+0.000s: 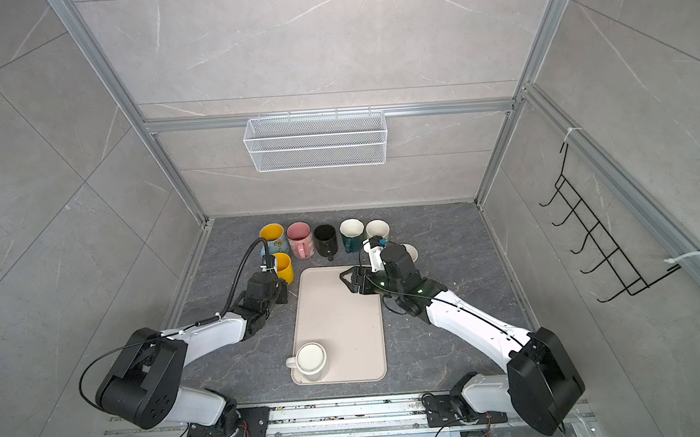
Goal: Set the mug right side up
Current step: 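Lower the yellow mug upright beside the blue butterfly mug with the left gripper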
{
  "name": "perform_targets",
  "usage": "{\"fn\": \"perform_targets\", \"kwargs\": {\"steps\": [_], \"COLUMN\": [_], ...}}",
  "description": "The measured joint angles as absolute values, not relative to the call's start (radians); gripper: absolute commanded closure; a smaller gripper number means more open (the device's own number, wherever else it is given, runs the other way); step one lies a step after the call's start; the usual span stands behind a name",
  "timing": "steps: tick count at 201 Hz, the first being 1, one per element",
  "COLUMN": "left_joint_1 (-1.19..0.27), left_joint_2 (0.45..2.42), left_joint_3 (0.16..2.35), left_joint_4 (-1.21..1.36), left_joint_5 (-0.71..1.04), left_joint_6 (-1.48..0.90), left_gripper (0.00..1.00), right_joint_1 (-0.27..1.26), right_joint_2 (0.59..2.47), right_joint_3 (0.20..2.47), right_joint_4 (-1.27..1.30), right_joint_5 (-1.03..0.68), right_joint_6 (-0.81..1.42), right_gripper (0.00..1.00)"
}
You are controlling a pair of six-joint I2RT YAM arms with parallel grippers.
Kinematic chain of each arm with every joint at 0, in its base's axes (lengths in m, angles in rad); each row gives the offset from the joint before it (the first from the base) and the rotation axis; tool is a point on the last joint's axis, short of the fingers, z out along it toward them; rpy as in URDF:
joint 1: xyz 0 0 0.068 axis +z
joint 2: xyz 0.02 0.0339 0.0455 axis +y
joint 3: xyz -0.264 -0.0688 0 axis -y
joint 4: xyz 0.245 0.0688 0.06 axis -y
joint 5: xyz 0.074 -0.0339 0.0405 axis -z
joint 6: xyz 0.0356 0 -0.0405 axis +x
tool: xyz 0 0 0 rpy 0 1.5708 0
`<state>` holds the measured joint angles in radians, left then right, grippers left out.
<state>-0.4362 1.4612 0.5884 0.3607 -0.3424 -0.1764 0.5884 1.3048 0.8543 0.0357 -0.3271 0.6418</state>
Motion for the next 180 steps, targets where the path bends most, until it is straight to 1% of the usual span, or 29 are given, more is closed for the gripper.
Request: {"fn": "perform_targets", "kwargs": {"steps": [72,132,149,162,180], "left_joint_1": [-0.436,-0.436,-0.436,-0.436,-0.436], "left_joint_2": [1.461,1.461,1.460,1.459,1.459], "left_joint_3": [0.593,0.606,0.606,0.606,0.606], "left_joint_4": [0.344,0.316,0.311,0.291,0.267], "left_joint_5": [-0.342,-0.339,-0.338,-0.334,-0.327], "left_joint_6": [-0.208,-0.211,-0.215,-0.220,-0.225], "left_gripper": [1.00,0.83,0.74,0.68,0.65], "right_joint_1": [0.588,0.588,0.588,0.588,0.588], "right_joint_2": [1.308,1.333,1.340,1.343,1.345], "right_joint_3": [0.854,0.854,0.854,0.854,0.854], "right_joint_4": [0.036,0.047,0.050,0.050,0.051], "right_joint_5": [-0.330,-0.338,-0.341,-0.341,-0.341], "right_joint_6": [0.645,0.652,0.656,0.656,0.656], "right_gripper": [0.29,0.29,0.29,0.29,0.29]}}
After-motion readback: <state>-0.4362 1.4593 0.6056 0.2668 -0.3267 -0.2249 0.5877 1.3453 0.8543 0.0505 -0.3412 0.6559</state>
